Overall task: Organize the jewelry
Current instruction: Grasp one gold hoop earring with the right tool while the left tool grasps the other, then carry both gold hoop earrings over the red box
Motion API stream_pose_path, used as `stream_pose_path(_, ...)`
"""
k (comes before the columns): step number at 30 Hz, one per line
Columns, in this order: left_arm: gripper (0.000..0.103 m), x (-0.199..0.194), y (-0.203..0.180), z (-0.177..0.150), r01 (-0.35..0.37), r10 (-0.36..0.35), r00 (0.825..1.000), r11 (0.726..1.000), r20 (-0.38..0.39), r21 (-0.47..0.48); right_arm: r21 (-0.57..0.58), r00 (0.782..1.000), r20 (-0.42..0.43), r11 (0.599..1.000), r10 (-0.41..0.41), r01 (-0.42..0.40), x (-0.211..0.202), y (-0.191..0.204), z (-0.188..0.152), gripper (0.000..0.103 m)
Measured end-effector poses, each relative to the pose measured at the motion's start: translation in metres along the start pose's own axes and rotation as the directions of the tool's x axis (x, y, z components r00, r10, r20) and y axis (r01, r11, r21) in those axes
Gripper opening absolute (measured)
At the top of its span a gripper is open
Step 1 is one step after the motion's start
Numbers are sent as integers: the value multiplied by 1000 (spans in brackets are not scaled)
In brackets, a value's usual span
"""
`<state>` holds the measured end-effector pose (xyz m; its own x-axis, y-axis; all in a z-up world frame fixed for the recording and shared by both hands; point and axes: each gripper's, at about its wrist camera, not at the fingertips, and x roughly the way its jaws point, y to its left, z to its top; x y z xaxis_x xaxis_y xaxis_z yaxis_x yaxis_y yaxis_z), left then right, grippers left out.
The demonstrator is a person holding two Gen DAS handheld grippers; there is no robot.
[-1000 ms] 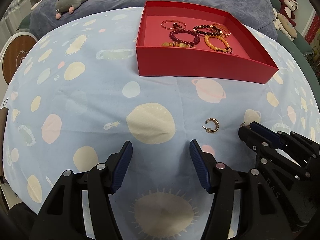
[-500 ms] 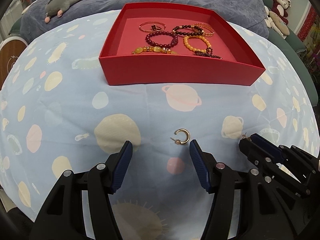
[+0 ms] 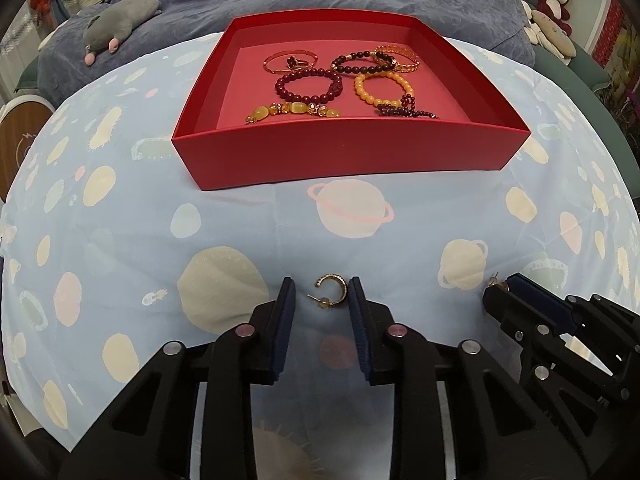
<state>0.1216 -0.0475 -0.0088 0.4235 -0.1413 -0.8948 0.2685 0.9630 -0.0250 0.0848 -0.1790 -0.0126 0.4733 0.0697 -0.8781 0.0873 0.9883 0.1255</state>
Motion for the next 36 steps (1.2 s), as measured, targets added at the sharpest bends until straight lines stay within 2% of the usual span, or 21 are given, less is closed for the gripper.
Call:
stream_pose_path(11,19,-9,0,-5,11,-11,1000,1000,-12,-10,-14,1000,17,1000,14,-14,-13,6,-2,16)
stream_pose_path(17,19,-28,2,-6,8,-8,1000,1000,2,-18,-22,998,50,999,31,-30,-32,12,1,16)
stream_pose_path(36,19,-100,5,14,10,-6,995,1000,104,-30,-53,983,169,997,65,-57,-92,32,25,16)
